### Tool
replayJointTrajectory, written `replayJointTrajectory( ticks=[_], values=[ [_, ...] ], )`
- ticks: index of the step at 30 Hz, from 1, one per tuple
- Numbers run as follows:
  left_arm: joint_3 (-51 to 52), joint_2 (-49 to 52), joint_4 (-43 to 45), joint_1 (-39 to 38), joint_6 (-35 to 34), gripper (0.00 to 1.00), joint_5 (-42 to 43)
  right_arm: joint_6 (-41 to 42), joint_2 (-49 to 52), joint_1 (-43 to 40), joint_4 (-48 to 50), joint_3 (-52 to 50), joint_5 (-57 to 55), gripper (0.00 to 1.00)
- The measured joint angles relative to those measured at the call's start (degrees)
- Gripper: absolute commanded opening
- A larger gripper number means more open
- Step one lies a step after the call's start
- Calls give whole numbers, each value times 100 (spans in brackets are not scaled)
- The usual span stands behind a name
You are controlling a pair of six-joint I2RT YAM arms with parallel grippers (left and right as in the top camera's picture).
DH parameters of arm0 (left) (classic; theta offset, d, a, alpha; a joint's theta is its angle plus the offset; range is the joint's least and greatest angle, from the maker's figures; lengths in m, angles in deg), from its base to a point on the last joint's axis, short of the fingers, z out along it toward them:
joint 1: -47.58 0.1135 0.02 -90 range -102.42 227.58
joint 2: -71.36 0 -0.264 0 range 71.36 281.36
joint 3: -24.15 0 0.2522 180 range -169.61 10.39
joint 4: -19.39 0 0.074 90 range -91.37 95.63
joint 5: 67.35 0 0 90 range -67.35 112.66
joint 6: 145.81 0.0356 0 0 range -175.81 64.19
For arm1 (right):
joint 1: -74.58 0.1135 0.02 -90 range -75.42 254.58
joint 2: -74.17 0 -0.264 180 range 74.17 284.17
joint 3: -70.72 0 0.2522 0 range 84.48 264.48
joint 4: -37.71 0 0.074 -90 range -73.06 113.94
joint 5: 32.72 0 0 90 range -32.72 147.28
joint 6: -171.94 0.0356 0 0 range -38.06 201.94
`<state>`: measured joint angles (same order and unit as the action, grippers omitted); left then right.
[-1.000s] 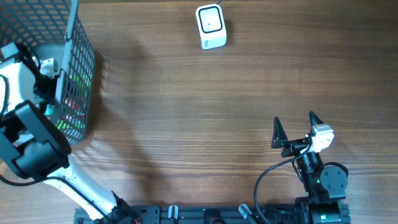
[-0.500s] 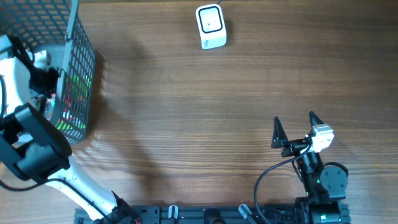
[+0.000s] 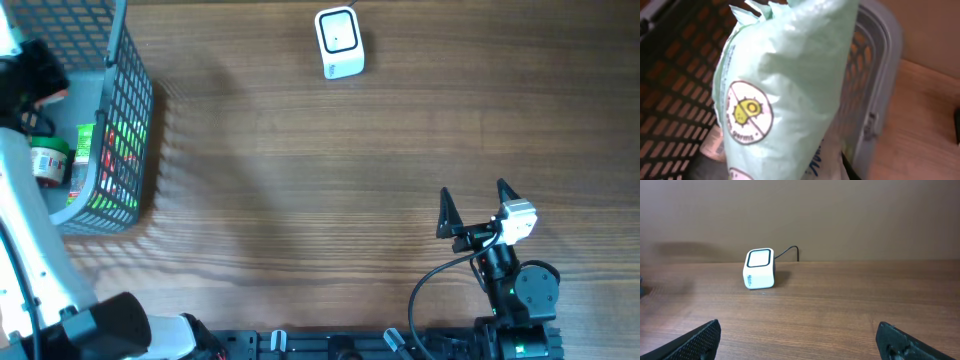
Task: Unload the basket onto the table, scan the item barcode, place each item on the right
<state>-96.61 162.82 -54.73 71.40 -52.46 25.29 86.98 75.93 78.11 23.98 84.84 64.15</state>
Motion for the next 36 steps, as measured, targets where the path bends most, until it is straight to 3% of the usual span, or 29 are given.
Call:
replayJointTrajectory(
  ticks=[7,16,23,24,26,28,31,32,34,36],
  values=[
    [2,26,-479,-181,-282,4,304,2,0,0,0,-2,0,100],
    [20,-72,-544,-2809,-1051,4,535,0,0,0,0,0,0,100],
    [1248,1266,-238,-4498,-1919,6,476,0,0,0,0,0,0,100],
    [1488,1558,-61,-4715,-2044,10,468,2,0,0,2,0,0,100],
    [1766,1969,216,-5080,-2236,29,442,0,0,0,0,0,-2,100],
    [1871,2323,400,-5495,-2468,65,391,0,0,0,0,0,0,100],
    [1871,2426,577,-5794,-2557,80,341,2,0,0,0,0,0,100],
    [1871,2426,581,-5849,-2559,91,319,2,0,0,0,0,0,100],
    [1871,2426,586,-5919,-2590,93,306,0,0,0,0,0,0,100],
    [1862,2420,568,-5928,-2621,83,278,2,0,0,0,0,0,100]
  ],
)
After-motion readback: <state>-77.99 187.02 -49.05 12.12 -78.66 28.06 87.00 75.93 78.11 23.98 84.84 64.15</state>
